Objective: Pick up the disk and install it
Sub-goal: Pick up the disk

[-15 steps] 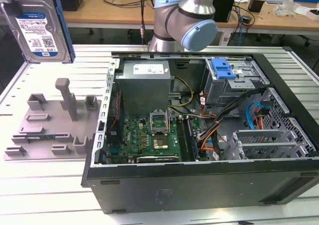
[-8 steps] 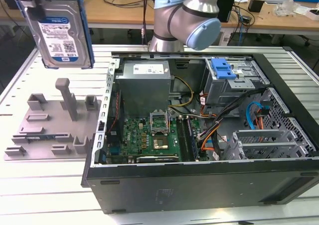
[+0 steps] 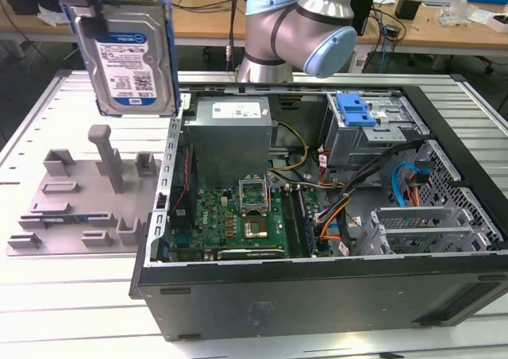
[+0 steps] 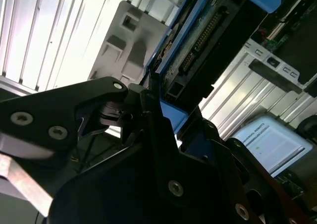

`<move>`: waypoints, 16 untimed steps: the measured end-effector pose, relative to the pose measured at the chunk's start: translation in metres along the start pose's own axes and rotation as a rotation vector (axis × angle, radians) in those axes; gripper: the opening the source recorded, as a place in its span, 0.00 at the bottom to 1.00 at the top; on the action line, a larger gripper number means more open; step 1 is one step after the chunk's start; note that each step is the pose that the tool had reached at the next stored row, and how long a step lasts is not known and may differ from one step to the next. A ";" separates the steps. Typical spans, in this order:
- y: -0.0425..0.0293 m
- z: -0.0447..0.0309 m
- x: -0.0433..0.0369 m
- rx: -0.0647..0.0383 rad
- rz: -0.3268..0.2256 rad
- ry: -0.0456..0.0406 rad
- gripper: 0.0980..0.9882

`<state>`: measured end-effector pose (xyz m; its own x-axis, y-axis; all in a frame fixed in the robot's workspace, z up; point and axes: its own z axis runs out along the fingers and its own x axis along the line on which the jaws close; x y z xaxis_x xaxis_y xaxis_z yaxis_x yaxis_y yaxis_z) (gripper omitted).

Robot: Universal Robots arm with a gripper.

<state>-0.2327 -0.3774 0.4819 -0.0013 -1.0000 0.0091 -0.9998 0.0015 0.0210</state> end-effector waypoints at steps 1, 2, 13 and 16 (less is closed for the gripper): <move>-0.0062 -0.0005 0.0024 -0.001 0.000 0.0000 0.30; -0.0105 -0.0008 0.0040 -0.002 0.000 0.0000 0.30; -0.0581 -0.0032 0.0151 -0.012 -0.021 0.0006 0.30; -0.0678 -0.0034 0.0179 -0.013 -0.036 0.0010 0.30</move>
<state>-0.1648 -0.3954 0.4841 0.0351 -0.9993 0.0091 -0.9988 -0.0348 0.0343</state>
